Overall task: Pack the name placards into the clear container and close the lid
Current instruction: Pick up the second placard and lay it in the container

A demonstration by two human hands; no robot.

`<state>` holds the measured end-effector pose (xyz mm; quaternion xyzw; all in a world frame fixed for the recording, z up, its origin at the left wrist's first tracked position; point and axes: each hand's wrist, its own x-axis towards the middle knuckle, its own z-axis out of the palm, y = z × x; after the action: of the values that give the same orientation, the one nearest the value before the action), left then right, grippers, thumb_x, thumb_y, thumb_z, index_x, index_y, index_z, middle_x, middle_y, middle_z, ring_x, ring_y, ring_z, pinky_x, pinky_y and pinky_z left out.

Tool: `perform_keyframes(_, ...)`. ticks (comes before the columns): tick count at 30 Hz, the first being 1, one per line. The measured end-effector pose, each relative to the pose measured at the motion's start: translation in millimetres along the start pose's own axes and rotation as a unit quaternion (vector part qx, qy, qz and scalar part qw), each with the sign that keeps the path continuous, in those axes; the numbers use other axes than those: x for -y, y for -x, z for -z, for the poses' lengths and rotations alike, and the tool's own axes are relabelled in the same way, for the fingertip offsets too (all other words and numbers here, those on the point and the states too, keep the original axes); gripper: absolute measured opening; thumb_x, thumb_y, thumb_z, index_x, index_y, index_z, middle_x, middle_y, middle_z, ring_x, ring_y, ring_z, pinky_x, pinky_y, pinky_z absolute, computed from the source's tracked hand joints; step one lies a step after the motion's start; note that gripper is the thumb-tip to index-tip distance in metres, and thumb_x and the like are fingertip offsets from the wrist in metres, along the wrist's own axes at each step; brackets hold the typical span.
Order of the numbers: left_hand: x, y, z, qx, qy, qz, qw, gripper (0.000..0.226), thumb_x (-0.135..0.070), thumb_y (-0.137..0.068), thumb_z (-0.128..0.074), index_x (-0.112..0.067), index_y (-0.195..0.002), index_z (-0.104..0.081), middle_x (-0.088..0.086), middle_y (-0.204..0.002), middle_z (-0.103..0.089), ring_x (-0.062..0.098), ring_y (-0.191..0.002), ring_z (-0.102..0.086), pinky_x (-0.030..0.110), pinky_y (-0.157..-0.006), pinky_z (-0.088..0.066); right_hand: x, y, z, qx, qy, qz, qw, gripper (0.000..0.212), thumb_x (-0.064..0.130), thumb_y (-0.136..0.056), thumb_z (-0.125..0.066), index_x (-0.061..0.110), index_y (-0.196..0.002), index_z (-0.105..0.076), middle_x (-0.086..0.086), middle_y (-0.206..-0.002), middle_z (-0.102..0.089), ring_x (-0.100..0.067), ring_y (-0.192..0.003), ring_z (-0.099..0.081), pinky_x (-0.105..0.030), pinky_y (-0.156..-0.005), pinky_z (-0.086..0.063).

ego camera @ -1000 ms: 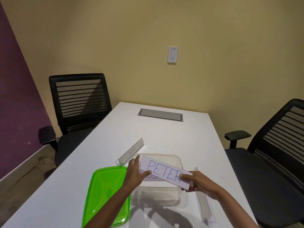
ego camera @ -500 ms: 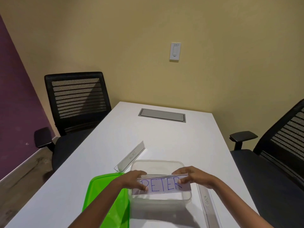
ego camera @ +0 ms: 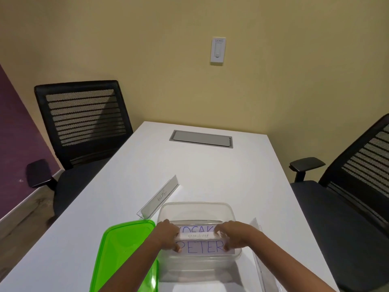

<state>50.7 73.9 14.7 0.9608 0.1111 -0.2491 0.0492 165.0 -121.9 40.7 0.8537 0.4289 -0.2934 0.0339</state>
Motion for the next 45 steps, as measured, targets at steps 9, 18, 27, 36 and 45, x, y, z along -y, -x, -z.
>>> perform_keyframes(9,-11.7,-7.1,-14.8,0.03,-0.049,0.052,0.997,0.056,-0.035,-0.082,-0.065,-0.007,-0.128,-0.051,0.014,-0.137,-0.054,0.03,-0.13,-0.044,0.037,-0.106,-0.038,2.5,-28.6,-16.9,0.039,0.044,-0.013,0.998,0.056,0.013,-0.08,-0.069,0.01,-0.13,-0.046,-0.013,-0.137,-0.051,-0.029,-0.124,-0.048,-0.036,-0.1,-0.041)
perform_keyframes(18,-17.9,-9.0,-26.5,0.034,-0.015,0.068,0.997,0.047,-0.029,-0.088,-0.056,-0.006,-0.129,-0.051,0.016,-0.138,-0.052,0.031,-0.129,-0.047,0.039,-0.107,-0.04,5.4,-41.3,-33.7,0.065,0.035,-0.04,0.996,0.04,0.0,-0.081,-0.055,0.002,-0.121,-0.052,-0.019,-0.131,-0.053,-0.033,-0.119,-0.052,-0.039,-0.098,-0.046)
perform_keyframes(27,-16.5,-9.4,-31.5,0.009,-0.004,0.063,0.998,0.054,-0.033,-0.088,-0.059,-0.004,-0.132,-0.048,0.016,-0.138,-0.045,0.03,-0.13,-0.045,0.04,-0.107,-0.04,7.2,-43.3,-43.6,0.046,0.049,-0.04,0.997,0.044,0.008,-0.088,-0.053,0.005,-0.131,-0.046,-0.019,-0.137,-0.042,-0.035,-0.122,-0.05,-0.041,-0.103,-0.042)
perform_keyframes(36,-21.5,-2.9,-21.6,-0.019,0.013,0.076,0.997,0.05,-0.033,-0.09,-0.055,-0.007,-0.132,-0.049,0.014,-0.14,-0.043,0.029,-0.132,-0.042,0.038,-0.107,-0.038,9.1,-24.2,-36.2,-0.038,-0.006,-0.005,0.999,0.043,0.001,-0.089,-0.049,0.011,-0.131,-0.048,-0.013,-0.14,-0.044,-0.03,-0.125,-0.049,-0.036,-0.103,-0.04)
perform_keyframes(45,-88.8,34.6,-7.4,-0.382,0.075,-0.057,0.919,0.048,-0.027,-0.047,-0.09,-0.008,-0.09,-0.077,0.009,-0.093,-0.076,0.023,-0.091,-0.075,0.025,-0.069,-0.061,-6.8,37.0,-40.4,-0.303,-0.154,-0.01,0.94,0.033,0.001,-0.091,-0.039,0.009,-0.109,-0.065,-0.008,-0.116,-0.062,-0.019,-0.109,-0.058,-0.022,-0.087,-0.042)
